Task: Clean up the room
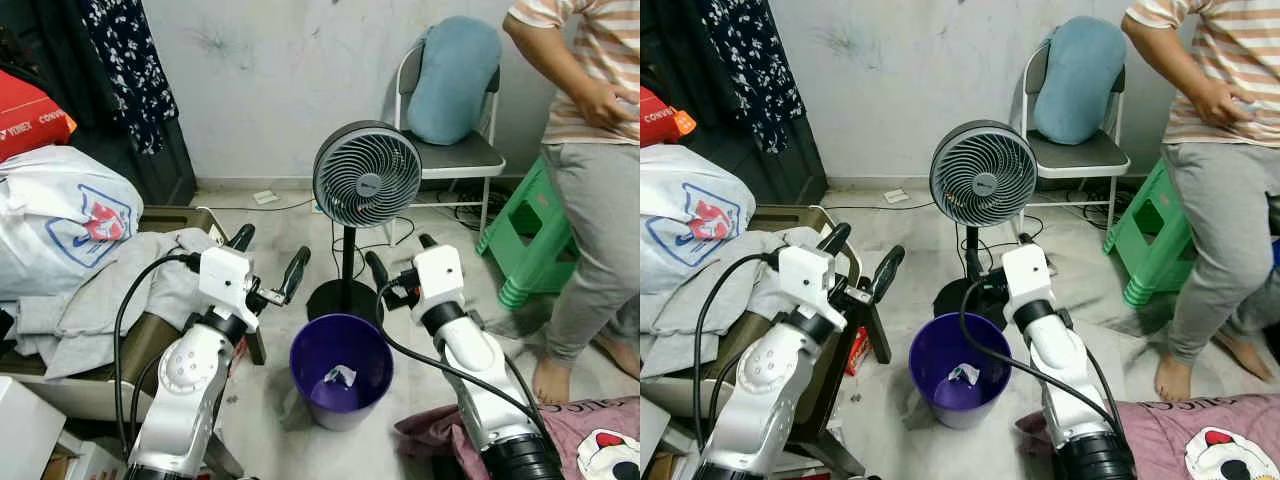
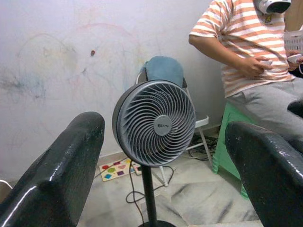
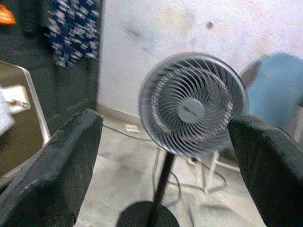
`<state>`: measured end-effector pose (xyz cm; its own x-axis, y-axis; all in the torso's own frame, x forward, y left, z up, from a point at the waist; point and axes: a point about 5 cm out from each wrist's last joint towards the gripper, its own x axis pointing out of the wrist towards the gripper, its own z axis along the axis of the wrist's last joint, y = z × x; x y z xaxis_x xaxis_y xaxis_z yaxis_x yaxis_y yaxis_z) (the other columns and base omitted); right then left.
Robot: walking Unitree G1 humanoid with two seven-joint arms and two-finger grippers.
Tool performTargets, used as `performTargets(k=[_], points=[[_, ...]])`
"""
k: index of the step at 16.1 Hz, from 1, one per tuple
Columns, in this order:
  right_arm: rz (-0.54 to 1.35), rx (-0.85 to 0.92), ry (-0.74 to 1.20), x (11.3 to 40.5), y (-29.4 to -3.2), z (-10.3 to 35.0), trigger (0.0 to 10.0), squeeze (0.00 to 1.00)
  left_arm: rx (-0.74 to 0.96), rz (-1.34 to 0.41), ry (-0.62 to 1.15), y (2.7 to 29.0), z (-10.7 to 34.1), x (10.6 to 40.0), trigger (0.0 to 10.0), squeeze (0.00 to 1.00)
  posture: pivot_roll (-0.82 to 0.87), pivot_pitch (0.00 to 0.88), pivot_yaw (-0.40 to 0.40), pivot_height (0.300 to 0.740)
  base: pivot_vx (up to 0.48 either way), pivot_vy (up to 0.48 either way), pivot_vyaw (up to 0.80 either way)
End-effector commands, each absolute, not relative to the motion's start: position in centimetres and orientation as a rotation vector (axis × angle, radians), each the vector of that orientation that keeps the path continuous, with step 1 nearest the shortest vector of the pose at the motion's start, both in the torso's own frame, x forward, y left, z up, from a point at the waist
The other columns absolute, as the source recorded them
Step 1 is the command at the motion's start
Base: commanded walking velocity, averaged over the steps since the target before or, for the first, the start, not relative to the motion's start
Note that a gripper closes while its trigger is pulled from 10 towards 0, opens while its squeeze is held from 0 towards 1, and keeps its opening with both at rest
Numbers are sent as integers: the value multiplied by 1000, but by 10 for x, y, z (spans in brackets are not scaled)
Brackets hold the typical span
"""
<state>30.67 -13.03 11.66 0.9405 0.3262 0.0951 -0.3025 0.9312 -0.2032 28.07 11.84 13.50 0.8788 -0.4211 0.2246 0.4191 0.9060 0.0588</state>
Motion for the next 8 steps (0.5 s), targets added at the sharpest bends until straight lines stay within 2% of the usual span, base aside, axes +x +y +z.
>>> performTargets(k=[1, 4, 5, 6, 8], points=[[374, -193, -158, 303, -126, 125, 10000, 1000, 22, -440, -257, 121, 138, 283, 10000, 0, -29, 0, 59, 740, 0, 0, 0], [394, -241, -162, 294, -128, 121, 10000, 1000, 32, -410, -260, 127, 136, 282, 10000, 0, -26, 0, 50, 740, 0, 0, 0], [421, -290, -167, 291, -127, 119, 10000, 0, 27, -389, -257, 128, 134, 281, 10000, 0, -26, 0, 45, 740, 0, 0, 0], [315, -243, -150, 296, -131, 118, 10000, 0, 35, -356, -246, 131, 128, 278, 10000, 0, -26, 0, 38, 740, 0, 0, 0], [264, -207, -164, 297, -127, 121, 10000, 0, 49, -312, -229, 139, 123, 275, 10000, 0, -21, 0, 40, 740, 0, 0, 0]])
